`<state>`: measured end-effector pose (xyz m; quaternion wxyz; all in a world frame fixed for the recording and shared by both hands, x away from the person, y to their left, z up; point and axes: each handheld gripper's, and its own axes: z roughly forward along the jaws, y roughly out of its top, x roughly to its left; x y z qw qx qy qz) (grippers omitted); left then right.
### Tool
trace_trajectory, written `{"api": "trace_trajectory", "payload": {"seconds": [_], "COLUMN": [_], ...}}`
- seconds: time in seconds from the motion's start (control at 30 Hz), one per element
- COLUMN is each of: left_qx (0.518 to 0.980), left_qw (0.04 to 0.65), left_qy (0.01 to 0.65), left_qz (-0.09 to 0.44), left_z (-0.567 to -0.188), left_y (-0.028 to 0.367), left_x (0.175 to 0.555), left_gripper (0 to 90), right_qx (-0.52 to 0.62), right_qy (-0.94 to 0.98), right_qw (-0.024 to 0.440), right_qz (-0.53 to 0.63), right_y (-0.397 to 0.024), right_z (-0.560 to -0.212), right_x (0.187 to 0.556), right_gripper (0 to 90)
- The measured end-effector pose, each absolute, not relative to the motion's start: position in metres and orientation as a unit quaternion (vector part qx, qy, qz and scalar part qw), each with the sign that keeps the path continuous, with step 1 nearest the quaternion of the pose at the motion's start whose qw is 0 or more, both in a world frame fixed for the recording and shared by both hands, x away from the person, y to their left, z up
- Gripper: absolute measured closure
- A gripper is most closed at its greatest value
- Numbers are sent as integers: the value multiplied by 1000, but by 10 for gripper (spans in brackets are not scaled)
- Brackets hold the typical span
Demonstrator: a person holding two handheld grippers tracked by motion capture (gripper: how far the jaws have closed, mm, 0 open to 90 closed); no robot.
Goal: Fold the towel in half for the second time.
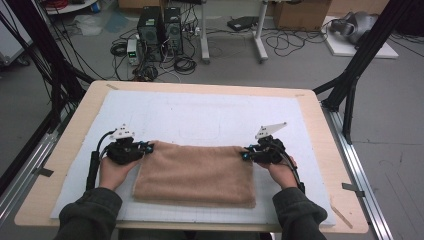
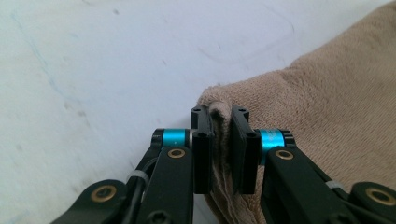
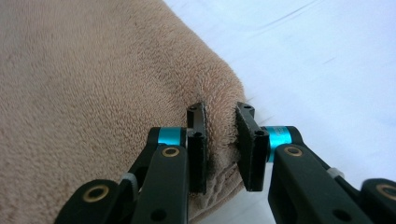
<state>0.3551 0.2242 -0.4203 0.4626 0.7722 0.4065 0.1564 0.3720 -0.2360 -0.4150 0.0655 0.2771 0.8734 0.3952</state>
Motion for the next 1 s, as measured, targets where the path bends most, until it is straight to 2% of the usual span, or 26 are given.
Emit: {"api": "trace_trajectory", "payload": {"seconds": [0.13, 0.27, 0.3, 0.33, 0.37, 0.4, 0.43, 0.47, 0.7, 0.77, 0.83, 1.0], "left_qx": [755, 738, 738, 735, 733, 732, 738, 747, 781, 784, 798, 815], "left_qw": [468, 473, 466, 456, 453, 454, 451, 448, 448, 456, 443, 415], "left_qy": [419, 430, 434, 449, 459, 463, 461, 450, 396, 388, 374, 369], "left_qz": [189, 217, 223, 224, 218, 209, 199, 195, 181, 163, 166, 165], "left_z": [-406, -390, -389, -389, -391, -392, -394, -396, -408, -413, -417, -432], "left_y": [217, 215, 214, 214, 215, 216, 217, 216, 216, 216, 213, 212], "left_x": [378, 407, 414, 419, 422, 422, 421, 417, 374, 361, 348, 335], "left_gripper": [810, 811, 792, 721, 607, 555, 546, 540, 560, 562, 593, 594], "right_qx": [288, 304, 305, 312, 330, 341, 345, 349, 330, 320, 313, 294], "right_qy": [864, 848, 846, 840, 832, 825, 822, 821, 839, 844, 846, 862], "right_qw": [104, 113, 121, 130, 130, 125, 116, 111, 103, 101, 95, 93], "right_qz": [399, 420, 421, 424, 427, 433, 439, 439, 419, 418, 422, 403], "right_y": [-237, -239, -238, -238, -239, -240, -241, -241, -236, -234, -231, -222], "right_z": [-396, -378, -375, -374, -375, -378, -381, -384, -400, -403, -406, -418], "right_x": [394, 421, 428, 434, 439, 442, 442, 442, 412, 399, 386, 367], "right_gripper": [769, 757, 721, 632, 547, 514, 473, 452, 450, 447, 445, 418]}}
